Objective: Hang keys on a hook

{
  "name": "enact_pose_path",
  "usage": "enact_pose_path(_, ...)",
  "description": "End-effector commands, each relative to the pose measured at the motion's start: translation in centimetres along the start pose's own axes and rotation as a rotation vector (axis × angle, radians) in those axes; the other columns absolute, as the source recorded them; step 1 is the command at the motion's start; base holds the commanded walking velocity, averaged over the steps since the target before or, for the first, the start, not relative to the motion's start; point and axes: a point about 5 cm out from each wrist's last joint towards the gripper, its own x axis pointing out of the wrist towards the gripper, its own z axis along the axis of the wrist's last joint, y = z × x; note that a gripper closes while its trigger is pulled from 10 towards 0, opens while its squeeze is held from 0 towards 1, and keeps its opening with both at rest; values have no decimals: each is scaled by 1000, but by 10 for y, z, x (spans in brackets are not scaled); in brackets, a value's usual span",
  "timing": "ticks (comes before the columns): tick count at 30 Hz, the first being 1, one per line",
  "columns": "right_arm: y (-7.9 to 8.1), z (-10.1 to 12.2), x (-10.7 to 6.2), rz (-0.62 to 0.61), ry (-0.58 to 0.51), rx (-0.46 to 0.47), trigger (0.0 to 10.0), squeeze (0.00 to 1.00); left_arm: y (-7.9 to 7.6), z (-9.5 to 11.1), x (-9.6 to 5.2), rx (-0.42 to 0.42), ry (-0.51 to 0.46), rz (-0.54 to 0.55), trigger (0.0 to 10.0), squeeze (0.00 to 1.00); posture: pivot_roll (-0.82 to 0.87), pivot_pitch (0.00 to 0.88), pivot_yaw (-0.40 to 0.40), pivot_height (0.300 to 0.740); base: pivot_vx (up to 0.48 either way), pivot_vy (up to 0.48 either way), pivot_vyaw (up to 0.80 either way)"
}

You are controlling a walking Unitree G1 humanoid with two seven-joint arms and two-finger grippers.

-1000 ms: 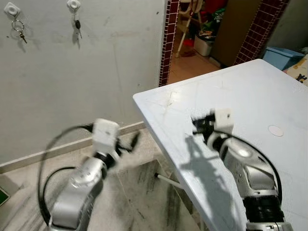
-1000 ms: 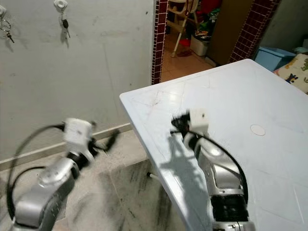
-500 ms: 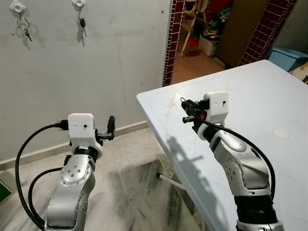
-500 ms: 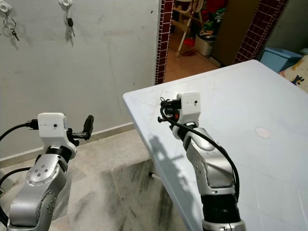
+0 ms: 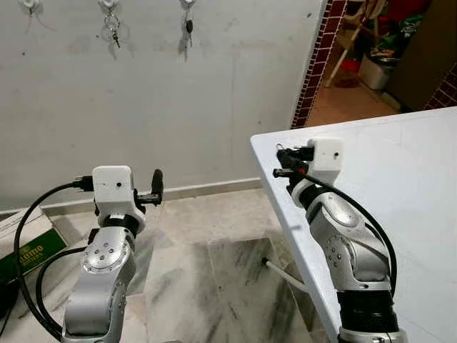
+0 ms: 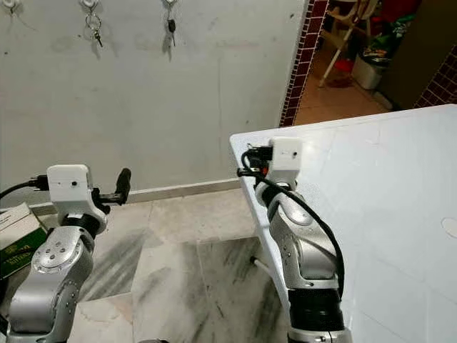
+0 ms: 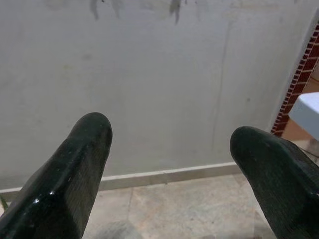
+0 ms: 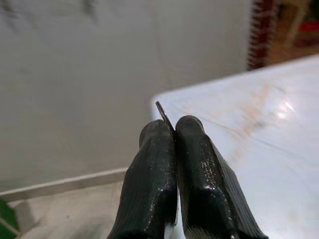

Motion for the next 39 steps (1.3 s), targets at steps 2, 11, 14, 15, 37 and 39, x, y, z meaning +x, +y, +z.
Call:
enact_pose_path(2, -1, 2, 1, -32, -21, -22, 10000, 0, 2, -2, 2, 5, 22, 0, 10000, 0, 113, 52, -1, 740, 0, 0, 0)
enact_pose_path(11, 1, -1, 1, -11, -44, -27, 10000, 0, 3, -2, 2, 5, 29, 0, 10000, 0, 120, 51, 2, 740, 0, 480, 0)
enact_pose_path(14, 4, 1, 2, -5, -51, -13, 10000, 0, 3, -2, 3, 6, 30, 0, 10000, 0, 120, 50, 3, 740, 0, 480, 0)
enact_pose_path(15, 5, 3, 2, -9, -80, -44, 10000, 0, 4, -2, 3, 7, 33, 2, 10000, 0, 123, 48, 4, 740, 0, 480, 0)
enact_pose_path(37, 6, 1, 8, 22, -43, -27, 10000, 0, 8, 0, 11, 31, 26, 27, 10000, 0, 138, 30, -1, 740, 0, 480, 0)
enact_pose_path(39, 8, 3, 8, 35, -50, -24, 10000, 0, 11, 0, 13, 41, 15, 37, 10000, 0, 137, 30, -3, 740, 0, 240, 0)
